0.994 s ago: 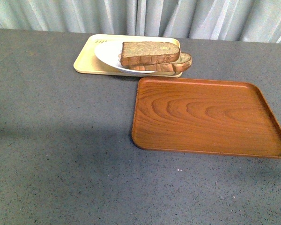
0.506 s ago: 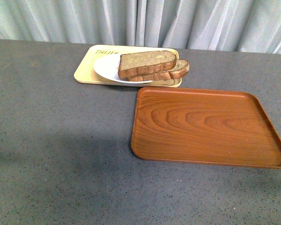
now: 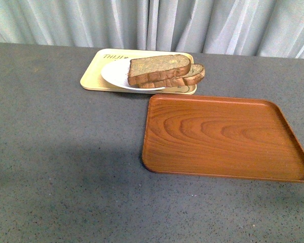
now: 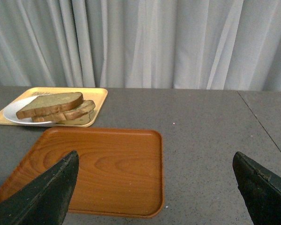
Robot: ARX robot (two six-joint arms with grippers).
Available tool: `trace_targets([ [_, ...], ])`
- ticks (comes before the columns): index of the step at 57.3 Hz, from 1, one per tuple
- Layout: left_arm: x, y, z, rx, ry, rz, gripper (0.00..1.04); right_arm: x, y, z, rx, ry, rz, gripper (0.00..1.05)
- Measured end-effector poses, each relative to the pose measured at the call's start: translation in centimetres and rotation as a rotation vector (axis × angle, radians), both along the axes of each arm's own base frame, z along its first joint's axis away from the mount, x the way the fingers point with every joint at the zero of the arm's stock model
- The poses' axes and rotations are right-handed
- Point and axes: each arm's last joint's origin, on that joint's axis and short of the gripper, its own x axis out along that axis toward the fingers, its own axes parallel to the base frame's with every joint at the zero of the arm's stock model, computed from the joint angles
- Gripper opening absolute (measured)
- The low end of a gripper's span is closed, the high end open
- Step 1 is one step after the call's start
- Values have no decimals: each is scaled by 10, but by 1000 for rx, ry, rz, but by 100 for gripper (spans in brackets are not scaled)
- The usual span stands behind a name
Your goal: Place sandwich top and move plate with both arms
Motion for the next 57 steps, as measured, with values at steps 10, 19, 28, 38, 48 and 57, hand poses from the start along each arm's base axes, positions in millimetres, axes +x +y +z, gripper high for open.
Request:
trace_targets([
  [10,-5,0,1,0,-3,0,2,0,0,0,0,0,0,96],
  [19,-9,0,1,0,-3,0,2,0,0,0,0,0,0,96],
  [28,-13,0,1,0,-3,0,2,0,0,0,0,0,0,96],
  [38,-16,0,0,0,-3,0,2,0,0,0,0,0,0,96],
  [48,-26,0,-3,1,10,0,2,0,0,0,0,0,0,96],
  [57,-27,0,-4,0,15,-1,2,0,0,0,0,0,0,96],
])
